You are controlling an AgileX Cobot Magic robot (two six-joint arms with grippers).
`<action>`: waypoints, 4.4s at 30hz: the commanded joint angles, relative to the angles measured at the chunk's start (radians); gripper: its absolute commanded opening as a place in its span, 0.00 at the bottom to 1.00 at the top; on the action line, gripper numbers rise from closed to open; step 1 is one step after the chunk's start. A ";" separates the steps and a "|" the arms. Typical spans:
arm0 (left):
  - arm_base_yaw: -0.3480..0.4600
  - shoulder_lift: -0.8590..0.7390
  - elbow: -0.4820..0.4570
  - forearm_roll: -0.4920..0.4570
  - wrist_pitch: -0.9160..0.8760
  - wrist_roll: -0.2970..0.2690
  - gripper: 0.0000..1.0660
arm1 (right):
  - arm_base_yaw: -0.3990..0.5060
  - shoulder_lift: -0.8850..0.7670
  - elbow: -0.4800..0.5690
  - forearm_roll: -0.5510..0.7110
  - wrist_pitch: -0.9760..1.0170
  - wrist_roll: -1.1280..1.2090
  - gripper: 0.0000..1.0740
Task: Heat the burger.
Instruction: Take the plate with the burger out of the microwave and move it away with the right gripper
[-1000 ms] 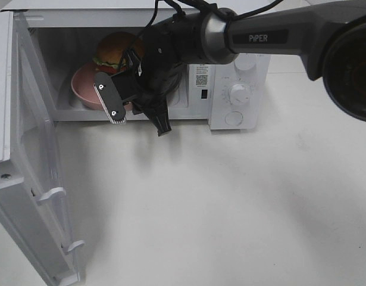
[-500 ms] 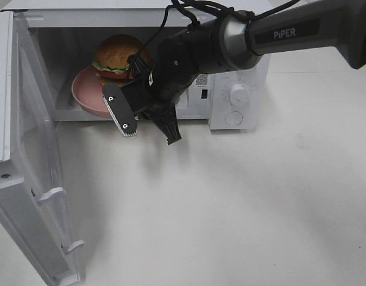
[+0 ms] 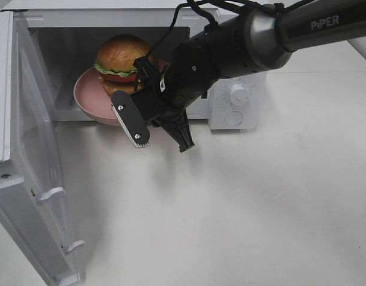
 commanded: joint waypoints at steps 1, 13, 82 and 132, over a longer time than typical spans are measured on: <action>-0.001 -0.020 0.004 -0.010 -0.012 -0.002 0.82 | 0.002 -0.078 0.069 -0.016 -0.102 -0.018 0.00; -0.001 -0.020 0.004 -0.010 -0.012 -0.002 0.82 | 0.002 -0.192 0.236 -0.017 -0.158 -0.018 0.00; -0.001 -0.020 0.004 -0.010 -0.012 -0.002 0.82 | 0.002 -1.246 0.961 -0.435 0.303 0.583 0.00; -0.001 -0.020 0.004 -0.010 -0.012 -0.002 0.82 | 0.002 -0.856 0.785 -0.768 0.871 1.843 0.00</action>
